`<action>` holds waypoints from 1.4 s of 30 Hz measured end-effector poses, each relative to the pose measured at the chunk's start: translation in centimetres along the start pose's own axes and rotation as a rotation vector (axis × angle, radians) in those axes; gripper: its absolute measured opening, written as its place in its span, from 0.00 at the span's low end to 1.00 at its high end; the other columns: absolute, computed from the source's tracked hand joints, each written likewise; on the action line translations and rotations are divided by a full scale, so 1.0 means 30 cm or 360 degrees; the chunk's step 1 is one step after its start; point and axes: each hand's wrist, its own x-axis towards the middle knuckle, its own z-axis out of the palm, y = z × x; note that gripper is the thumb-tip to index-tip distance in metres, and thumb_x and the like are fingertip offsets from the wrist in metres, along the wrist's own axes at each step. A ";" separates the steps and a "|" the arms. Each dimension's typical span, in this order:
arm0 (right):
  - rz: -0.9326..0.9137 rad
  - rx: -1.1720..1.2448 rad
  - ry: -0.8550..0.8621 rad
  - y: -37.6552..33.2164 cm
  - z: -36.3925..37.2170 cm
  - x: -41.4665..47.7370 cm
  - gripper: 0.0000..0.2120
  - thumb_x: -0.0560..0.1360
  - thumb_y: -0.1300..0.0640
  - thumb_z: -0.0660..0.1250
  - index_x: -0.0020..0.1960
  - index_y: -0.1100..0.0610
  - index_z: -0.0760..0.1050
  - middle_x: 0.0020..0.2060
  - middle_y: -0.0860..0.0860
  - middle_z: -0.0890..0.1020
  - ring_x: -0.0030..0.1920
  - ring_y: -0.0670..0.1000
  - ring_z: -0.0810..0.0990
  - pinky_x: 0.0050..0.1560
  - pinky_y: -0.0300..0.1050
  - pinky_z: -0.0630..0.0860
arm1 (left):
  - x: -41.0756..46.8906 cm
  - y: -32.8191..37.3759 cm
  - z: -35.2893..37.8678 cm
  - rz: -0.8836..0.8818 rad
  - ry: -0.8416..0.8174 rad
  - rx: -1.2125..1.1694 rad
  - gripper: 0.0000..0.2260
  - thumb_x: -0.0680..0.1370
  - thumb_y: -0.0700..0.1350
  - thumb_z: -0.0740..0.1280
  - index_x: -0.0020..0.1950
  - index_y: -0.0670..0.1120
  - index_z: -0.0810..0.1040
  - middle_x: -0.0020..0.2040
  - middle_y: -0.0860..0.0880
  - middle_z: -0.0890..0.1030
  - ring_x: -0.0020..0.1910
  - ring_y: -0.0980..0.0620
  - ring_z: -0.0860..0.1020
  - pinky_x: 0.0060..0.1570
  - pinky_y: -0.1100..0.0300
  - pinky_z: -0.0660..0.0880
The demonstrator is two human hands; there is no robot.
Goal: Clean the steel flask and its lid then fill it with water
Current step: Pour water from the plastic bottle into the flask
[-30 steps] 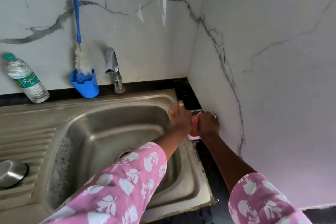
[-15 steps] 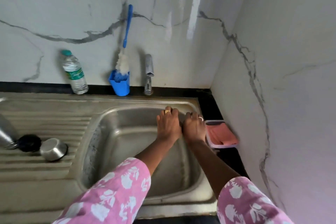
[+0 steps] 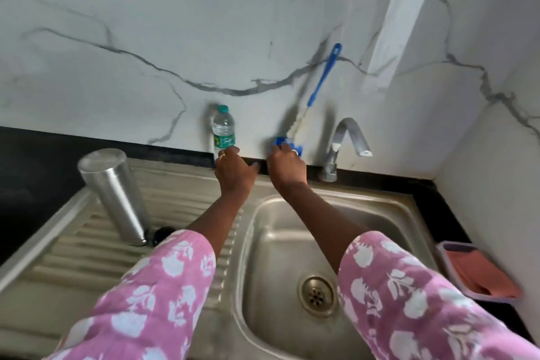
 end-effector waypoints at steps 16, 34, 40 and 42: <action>0.0162 0.0436 -0.0252 -0.295 0.058 0.523 0.17 0.79 0.48 0.60 0.60 0.61 0.72 0.57 0.58 0.76 0.56 0.58 0.77 0.45 0.45 0.68 | 0.471 -0.176 0.057 -0.0246 -0.0156 -0.0462 0.40 0.61 0.47 0.81 0.67 0.40 0.65 0.65 0.42 0.72 0.66 0.43 0.69 0.62 0.55 0.67; -0.0045 0.0483 -0.0174 -0.334 0.147 0.555 0.16 0.80 0.52 0.59 0.59 0.64 0.71 0.58 0.59 0.74 0.61 0.59 0.72 0.55 0.48 0.68 | 0.460 -0.177 0.114 -0.0126 0.0138 -0.0726 0.28 0.70 0.45 0.72 0.68 0.43 0.67 0.58 0.42 0.78 0.58 0.43 0.76 0.54 0.55 0.72; -0.0235 0.0407 -0.0165 -0.337 0.131 0.446 0.14 0.80 0.54 0.60 0.52 0.67 0.73 0.52 0.61 0.75 0.55 0.60 0.73 0.45 0.44 0.63 | 0.339 -0.213 0.034 -0.0023 0.0059 -0.0951 0.30 0.66 0.36 0.75 0.66 0.44 0.69 0.50 0.52 0.76 0.46 0.53 0.75 0.37 0.78 0.67; -0.0283 0.0356 -0.0170 -0.339 0.119 0.412 0.15 0.80 0.54 0.60 0.51 0.67 0.74 0.51 0.61 0.76 0.54 0.59 0.74 0.44 0.43 0.62 | 0.308 -0.236 0.007 -0.0004 0.0013 -0.0942 0.30 0.65 0.37 0.76 0.65 0.46 0.70 0.50 0.53 0.77 0.47 0.54 0.75 0.40 0.75 0.68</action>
